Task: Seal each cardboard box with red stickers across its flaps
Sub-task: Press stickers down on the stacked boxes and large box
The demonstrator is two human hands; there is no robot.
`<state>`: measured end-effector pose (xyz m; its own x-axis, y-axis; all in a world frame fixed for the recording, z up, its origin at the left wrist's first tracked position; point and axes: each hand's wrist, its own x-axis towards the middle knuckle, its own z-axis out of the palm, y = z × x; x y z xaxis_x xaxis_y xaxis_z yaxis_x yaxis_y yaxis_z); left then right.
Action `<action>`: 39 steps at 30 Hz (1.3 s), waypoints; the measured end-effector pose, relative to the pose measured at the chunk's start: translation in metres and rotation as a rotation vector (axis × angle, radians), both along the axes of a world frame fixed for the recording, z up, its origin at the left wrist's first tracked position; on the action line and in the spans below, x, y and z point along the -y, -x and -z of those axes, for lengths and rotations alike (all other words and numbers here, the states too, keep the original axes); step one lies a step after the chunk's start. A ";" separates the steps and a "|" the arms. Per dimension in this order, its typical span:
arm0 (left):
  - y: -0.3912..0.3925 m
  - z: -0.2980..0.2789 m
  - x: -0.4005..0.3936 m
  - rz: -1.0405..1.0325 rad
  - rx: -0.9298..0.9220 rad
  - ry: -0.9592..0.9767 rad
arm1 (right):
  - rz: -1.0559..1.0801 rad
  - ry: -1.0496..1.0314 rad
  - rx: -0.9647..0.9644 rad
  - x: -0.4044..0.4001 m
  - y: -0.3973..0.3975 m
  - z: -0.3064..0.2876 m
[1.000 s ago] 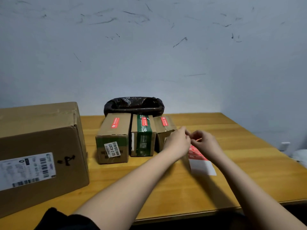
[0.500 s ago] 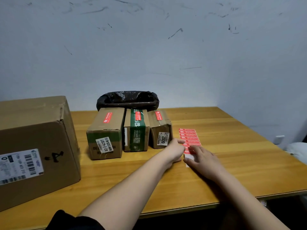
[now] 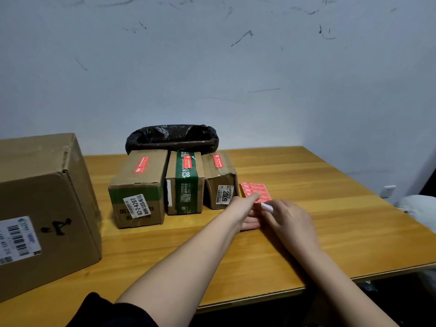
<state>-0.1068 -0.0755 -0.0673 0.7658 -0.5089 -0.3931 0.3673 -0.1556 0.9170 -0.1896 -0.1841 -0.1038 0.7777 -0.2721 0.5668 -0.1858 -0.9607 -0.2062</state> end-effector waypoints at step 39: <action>-0.001 0.036 -0.008 0.077 0.425 0.333 | -0.190 -1.016 0.384 0.003 0.007 0.005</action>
<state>-0.1061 -0.0677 -0.1034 0.7776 -0.6141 0.1351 -0.0476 0.1567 0.9865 -0.1966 -0.1869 -0.1086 0.6760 -0.6431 0.3598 0.1926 -0.3171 -0.9286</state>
